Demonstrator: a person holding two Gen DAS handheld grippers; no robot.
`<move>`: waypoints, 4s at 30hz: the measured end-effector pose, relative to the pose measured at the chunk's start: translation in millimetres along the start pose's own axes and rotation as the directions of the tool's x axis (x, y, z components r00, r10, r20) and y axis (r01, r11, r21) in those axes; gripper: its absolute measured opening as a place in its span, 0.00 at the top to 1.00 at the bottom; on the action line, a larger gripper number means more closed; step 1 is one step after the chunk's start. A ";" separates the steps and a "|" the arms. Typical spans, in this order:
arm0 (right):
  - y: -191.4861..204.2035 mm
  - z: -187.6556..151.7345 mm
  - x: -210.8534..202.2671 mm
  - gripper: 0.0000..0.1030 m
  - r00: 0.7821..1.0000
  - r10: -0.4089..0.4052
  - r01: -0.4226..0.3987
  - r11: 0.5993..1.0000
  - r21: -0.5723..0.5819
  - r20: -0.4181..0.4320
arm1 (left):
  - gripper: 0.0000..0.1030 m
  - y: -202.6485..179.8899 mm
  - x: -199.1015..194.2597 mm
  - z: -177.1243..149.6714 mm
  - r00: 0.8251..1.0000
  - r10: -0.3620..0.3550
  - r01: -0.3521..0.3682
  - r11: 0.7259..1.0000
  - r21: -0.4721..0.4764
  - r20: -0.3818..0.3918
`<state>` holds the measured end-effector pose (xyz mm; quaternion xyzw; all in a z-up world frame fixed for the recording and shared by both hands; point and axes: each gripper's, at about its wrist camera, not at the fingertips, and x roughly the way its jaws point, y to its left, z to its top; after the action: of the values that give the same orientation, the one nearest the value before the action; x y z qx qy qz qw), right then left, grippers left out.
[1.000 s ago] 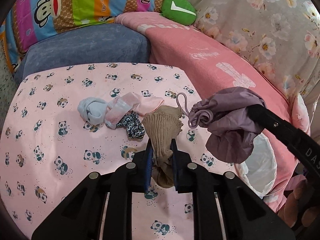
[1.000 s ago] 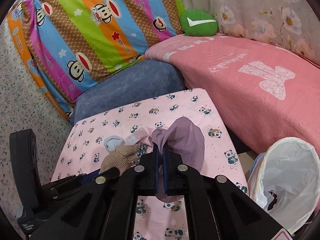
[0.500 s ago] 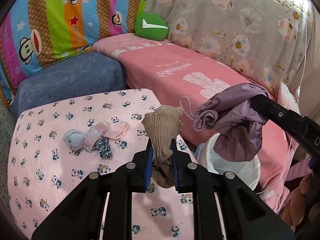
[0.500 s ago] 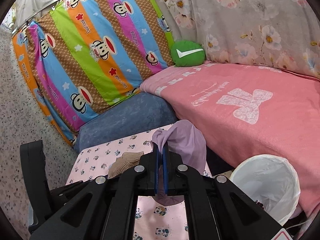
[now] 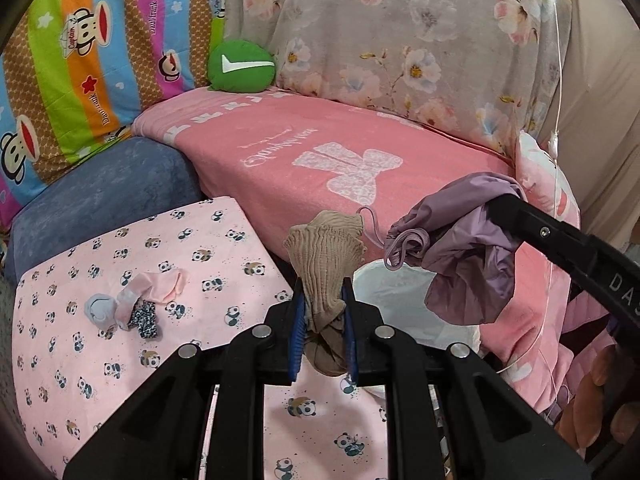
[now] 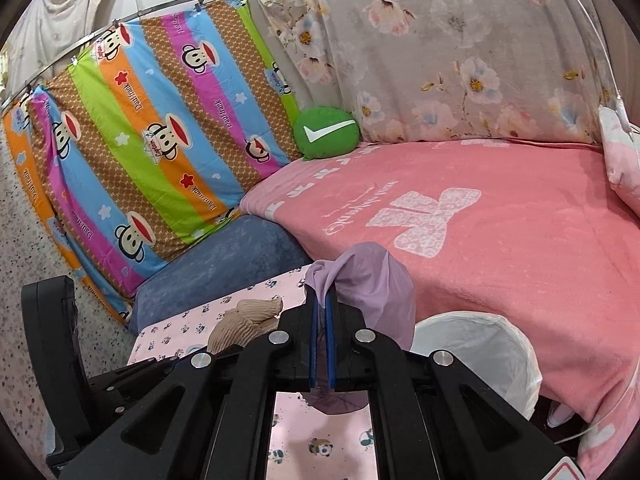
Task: Collect trash
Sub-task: 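Carry the tan stocking and lilac bag over the wastebasket, then open both tools to drop the stocking and bag into the wastebasket, then move both tools back to the pile toward the grey sock and scrunchie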
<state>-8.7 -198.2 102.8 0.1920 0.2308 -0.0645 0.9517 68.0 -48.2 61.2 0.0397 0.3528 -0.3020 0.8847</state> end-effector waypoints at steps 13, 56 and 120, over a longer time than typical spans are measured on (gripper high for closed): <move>-64.2 -2.3 -12.7 0.95 0.997 -0.071 0.071 0.995 0.066 -0.005 | 0.84 -50.9 22.0 0.2 0.998 -0.050 0.053 0.995 0.087 -0.041; -93.2 -13.0 0.6 0.80 0.991 -0.124 0.129 0.987 0.099 -0.048 | 0.40 -67.6 57.2 -6.4 0.993 -0.041 0.051 0.995 0.088 -0.114; 204.7 -148.6 245.2 0.58 0.874 0.012 -0.159 0.952 -0.263 -0.486 | 0.25 290.6 39.7 -79.5 0.933 0.292 -0.353 0.857 -0.374 -0.210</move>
<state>189.9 40.0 -64.1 0.0682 0.4568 0.0627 0.8847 206.3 190.9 -65.4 -0.0642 0.4598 -0.0655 0.8833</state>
